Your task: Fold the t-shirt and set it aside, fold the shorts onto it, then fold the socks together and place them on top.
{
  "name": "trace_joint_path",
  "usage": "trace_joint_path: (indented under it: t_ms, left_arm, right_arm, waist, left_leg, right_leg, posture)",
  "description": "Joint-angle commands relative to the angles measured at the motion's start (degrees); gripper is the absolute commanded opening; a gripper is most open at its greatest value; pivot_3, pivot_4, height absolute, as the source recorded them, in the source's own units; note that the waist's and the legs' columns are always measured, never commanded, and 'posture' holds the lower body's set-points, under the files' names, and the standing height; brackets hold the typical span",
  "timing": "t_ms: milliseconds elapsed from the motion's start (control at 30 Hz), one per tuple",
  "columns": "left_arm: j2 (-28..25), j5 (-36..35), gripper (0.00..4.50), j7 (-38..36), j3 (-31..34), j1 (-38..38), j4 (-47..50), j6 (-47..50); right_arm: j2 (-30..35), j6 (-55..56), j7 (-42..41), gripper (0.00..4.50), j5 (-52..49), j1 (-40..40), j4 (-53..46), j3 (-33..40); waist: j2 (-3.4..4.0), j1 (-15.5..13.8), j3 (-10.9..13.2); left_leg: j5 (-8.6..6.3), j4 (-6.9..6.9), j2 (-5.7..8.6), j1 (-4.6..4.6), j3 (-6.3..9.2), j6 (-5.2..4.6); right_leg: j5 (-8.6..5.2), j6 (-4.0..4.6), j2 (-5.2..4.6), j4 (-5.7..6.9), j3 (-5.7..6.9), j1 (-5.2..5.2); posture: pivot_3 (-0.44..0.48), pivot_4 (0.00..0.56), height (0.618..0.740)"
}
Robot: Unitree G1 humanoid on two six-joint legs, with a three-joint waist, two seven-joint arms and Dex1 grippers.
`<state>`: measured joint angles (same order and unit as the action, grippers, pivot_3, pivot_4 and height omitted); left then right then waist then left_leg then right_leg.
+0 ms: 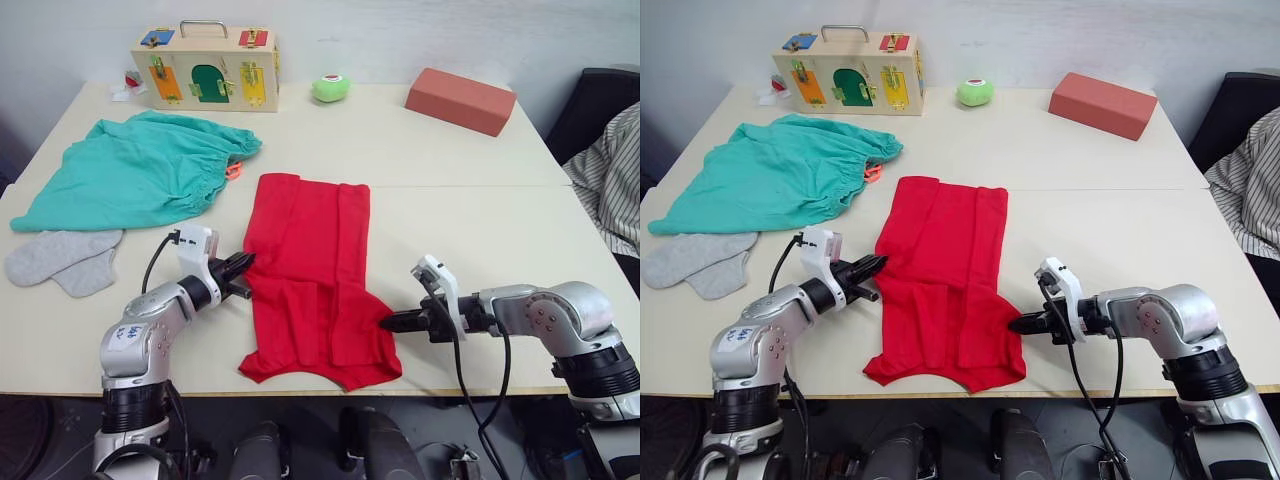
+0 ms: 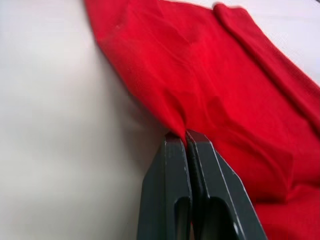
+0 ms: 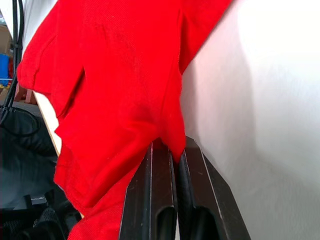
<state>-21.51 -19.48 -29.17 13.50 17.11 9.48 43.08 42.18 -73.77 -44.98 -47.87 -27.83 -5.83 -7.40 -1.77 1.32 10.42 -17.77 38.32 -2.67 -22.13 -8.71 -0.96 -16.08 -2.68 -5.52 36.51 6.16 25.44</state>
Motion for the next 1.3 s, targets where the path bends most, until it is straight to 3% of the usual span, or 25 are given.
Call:
trace_joint_path:
  t_ms: [33, 100, 200, 267, 367, 400, 500, 700, 900, 1000, 1300]
  left_arm:
    - [-5.22, 1.99, 0.92, -4.50, -1.32, -1.49, -0.05, -7.33]
    - [-9.68, 2.53, 1.57, -7.95, -0.96, -3.56, -0.62, -10.75]
    - [-18.53, 3.74, 2.54, -16.46, -0.91, -9.65, -0.75, -17.17]
    - [-22.15, 5.07, 3.19, -20.41, -0.90, -12.23, -2.48, -25.29]
    - [-24.70, 6.41, 4.13, -27.91, -1.00, -13.53, -6.04, -45.47]
    - [-25.28, 6.71, 4.45, -30.17, -1.39, -13.30, -7.61, -51.21]
    - [-26.39, 9.50, 4.48, -34.35, -4.91, -10.14, -13.99, -63.96]
    - [-25.36, 12.37, 4.48, -39.18, -12.29, -1.57, -25.81, -78.81]
    - [-22.48, 12.88, 4.48, -42.88, -19.52, 2.86, -30.59, -88.99]
    - [-21.01, 13.13, 4.48, -44.18, -22.53, 4.72, -33.06, -93.15]
    - [-19.80, 10.26, 4.48, -48.13, -28.35, 6.43, -34.96, -97.56]
  right_arm:
    - [-0.36, 0.03, -0.33, 0.98, -1.27, 0.77, -1.10, 4.29]
    - [3.18, 6.33, -4.26, 1.66, 0.94, 4.43, -4.52, 5.47]
    - [9.23, 31.82, -15.10, 2.77, 11.52, 13.00, -8.08, 7.56]
    - [11.89, 51.63, -20.41, 3.49, 20.81, 17.01, -5.69, 6.77]
    - [11.72, 76.60, -24.16, 4.50, 29.64, 19.82, 1.61, 7.41]
    - [11.10, 84.76, -24.87, 4.50, 32.04, 19.83, 4.64, 7.36]
    - [8.13, 103.65, -25.07, 4.50, 36.95, 18.01, 13.35, 5.93]
    - [3.28, 119.49, -26.11, 4.50, 39.92, 13.68, 21.12, 0.76]
    - [-0.62, 123.98, -25.32, 4.50, 41.97, 11.47, 22.81, -4.46]
    - [-1.85, 124.73, -24.38, 4.50, 42.44, 10.78, 22.75, -5.99]
    - [-1.68, 122.84, -23.56, 4.50, 40.21, 13.07, 18.43, -9.11]
  waist:
    - [0.00, 0.00, 0.00]
    - [0.01, -0.05, 0.00]
    - [0.11, -0.27, 0.06]
    - [0.15, -0.49, 0.09]
    - [0.14, -0.72, 0.08]
    - [0.15, -0.83, 0.09]
    - [0.21, -1.04, 0.12]
    - [0.29, -0.95, 0.17]
    - [0.29, -0.91, 0.16]
    - [0.34, -0.94, 0.14]
    - [0.38, -1.03, 0.11]
  left_leg:
    - [0.00, 0.00, 0.00, 0.00, 0.01, 0.00]
    - [-0.01, -0.02, 0.01, -0.01, 0.01, 0.00]
    - [-0.08, -0.18, 0.00, -0.04, 0.04, 0.03]
    - [-0.15, -0.24, 0.00, -0.06, 0.01, 0.00]
    - [-0.21, -0.16, 0.00, -0.05, -0.14, -0.06]
    - [-0.22, -0.15, 0.00, -0.02, -0.15, -0.06]
    - [-0.20, -0.15, 0.00, 0.08, -0.29, -0.08]
    - [-0.12, -0.13, -0.05, 0.13, -0.31, -0.04]
    - [-0.09, -0.08, -0.09, 0.35, -0.60, -0.09]
    - [-0.15, -0.20, -0.11, 1.03, -0.65, -0.12]
    - [-0.28, -0.17, -0.13, 1.06, -0.52, -0.15]
  right_leg:
    - [0.00, 0.00, 0.00, -0.01, 0.00, 0.00]
    - [0.00, 0.01, -0.02, -0.03, 0.00, 0.00]
    - [-0.01, 0.02, 0.02, -0.28, 0.05, 0.01]
    - [-0.01, 0.01, 0.06, -0.50, 0.09, -0.01]
    - [0.06, -0.12, 0.06, -0.56, 0.05, -0.03]
    - [0.08, -0.14, 0.04, -0.55, 0.05, -0.06]
    - [0.19, -0.08, 0.03, -0.54, -0.01, -0.10]
    - [0.22, -0.01, 0.10, -0.43, 0.00, -0.08]
    - [0.22, -0.02, 0.14, -0.34, 0.01, -0.13]
    - [0.22, -0.01, 0.15, -0.51, 0.00, -0.83]
    - [0.20, 0.02, 0.11, -0.52, -0.23, -0.93]
  posture:
    - [0.000, 0.150, 0.740]
    - [0.000, 0.150, 0.740]
    - [0.000, 0.150, 0.740]
    - [0.000, 0.150, 0.740]
    - [0.000, 0.150, 0.740]
    - [0.000, 0.150, 0.740]
    - [0.000, 0.150, 0.740]
    - [0.000, 0.150, 0.740]
    - [0.000, 0.150, 0.740]
    - [0.000, 0.150, 0.740]
    - [0.000, 0.150, 0.740]
